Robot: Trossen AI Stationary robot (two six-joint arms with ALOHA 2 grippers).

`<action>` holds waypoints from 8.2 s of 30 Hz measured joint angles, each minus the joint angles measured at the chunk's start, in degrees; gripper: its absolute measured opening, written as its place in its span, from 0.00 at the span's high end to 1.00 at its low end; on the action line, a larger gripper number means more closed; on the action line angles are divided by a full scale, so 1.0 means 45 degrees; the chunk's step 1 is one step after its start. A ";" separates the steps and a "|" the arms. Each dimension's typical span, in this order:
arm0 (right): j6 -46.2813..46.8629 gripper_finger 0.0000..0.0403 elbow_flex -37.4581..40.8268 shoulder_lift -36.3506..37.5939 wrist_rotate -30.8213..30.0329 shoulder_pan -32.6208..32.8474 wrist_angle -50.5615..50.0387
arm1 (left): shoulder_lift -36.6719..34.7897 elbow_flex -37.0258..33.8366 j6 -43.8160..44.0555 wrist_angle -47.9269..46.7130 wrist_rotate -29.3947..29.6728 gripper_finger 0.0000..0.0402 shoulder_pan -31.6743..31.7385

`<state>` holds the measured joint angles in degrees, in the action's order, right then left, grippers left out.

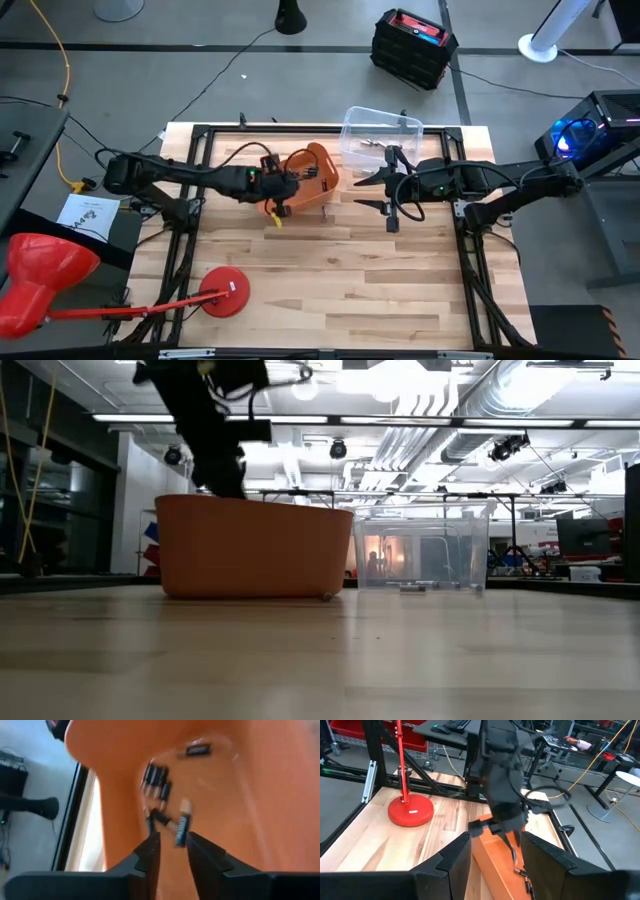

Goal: Sort batteries
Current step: Put the black battery into the orange bin, then put the silver battery into the transparent bin, then adjust the orange bin, then adjust the transparent bin

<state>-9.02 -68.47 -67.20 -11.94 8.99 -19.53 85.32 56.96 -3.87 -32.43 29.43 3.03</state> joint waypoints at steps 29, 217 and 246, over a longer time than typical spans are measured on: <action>-0.0096 0.59 -0.0005 -0.0767 -0.0024 -0.0005 0.0112 | 0.5845 0.3279 -1.1880 0.2667 -0.1709 0.49 -0.1472; -0.0117 0.59 0.1449 -0.2476 -0.2826 -0.1129 -0.0992 | -0.1160 0.0003 -0.3348 0.2423 0.0057 1.00 -0.1375; 0.3487 1.00 0.4193 0.0344 -0.3313 -0.4172 -0.4001 | -0.8213 -0.6059 -0.1309 0.5600 0.2028 1.00 -0.0184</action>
<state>6.68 -49.60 -65.65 -26.86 -9.78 -37.54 48.36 29.70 -9.76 -7.23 38.56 2.20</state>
